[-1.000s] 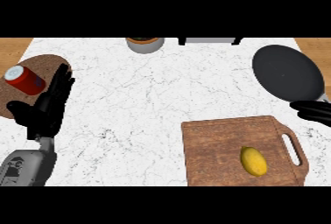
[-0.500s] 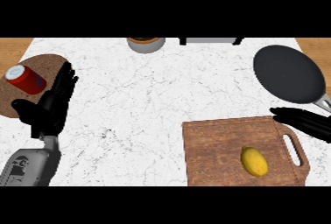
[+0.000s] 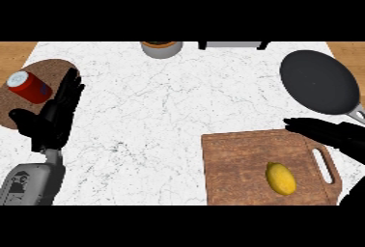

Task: Pick the lemon from the cutting board and place it in the pan

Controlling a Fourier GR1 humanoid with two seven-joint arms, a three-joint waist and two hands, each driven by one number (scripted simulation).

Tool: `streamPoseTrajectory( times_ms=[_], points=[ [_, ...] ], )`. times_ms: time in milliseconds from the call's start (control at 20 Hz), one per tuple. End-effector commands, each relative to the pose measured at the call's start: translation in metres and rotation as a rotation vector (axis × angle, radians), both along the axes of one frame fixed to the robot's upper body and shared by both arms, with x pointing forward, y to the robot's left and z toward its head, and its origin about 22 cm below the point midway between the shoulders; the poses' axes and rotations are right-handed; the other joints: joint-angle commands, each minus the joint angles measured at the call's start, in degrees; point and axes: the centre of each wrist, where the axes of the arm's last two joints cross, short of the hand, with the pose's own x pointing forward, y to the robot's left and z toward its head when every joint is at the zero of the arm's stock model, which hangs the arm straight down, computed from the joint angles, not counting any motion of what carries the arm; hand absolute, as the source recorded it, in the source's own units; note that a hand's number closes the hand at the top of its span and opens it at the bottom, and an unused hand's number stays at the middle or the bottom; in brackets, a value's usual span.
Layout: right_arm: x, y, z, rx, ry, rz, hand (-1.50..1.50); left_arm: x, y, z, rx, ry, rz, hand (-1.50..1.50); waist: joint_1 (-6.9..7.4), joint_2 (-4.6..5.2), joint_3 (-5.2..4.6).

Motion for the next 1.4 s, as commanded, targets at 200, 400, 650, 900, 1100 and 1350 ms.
streamPoseTrajectory(
  times_ms=[200, 400, 650, 900, 1100, 1350],
  points=[
    [0.004, 0.015, -0.041, -0.087, 0.026, 0.068, -1.5, -0.004, -0.013, -0.005, -0.002, 0.017, 0.006, 0.0, 0.08, 0.01, 0.02],
    [-0.01, 0.038, -0.043, -0.09, 0.001, 0.062, -1.5, -0.008, 0.003, -0.003, -0.004, -0.004, 0.006, 0.0, -0.1, -0.05, 0.0],
    [-0.007, 0.026, -0.028, -0.267, -0.031, 0.066, -1.5, -0.001, 0.005, -0.001, 0.011, -0.009, 0.023, 0.0, -0.24, -0.05, -0.01],
    [-0.001, 0.032, -0.043, -0.333, -0.04, 0.061, -1.5, -0.005, -0.006, 0.009, 0.0, -0.018, 0.018, 0.0, -0.03, -0.05, 0.01],
    [-0.015, 0.047, -0.06, -0.334, -0.023, 0.042, -1.5, 0.001, 0.002, 0.02, -0.004, 0.002, 0.01, 0.0, -0.24, -0.05, 0.0],
    [-0.002, 0.062, -0.049, -0.341, -0.013, 0.073, -1.5, -0.015, -0.001, -0.016, -0.02, -0.004, 0.002, 0.0, -0.12, -0.04, -0.02]
  ],
)
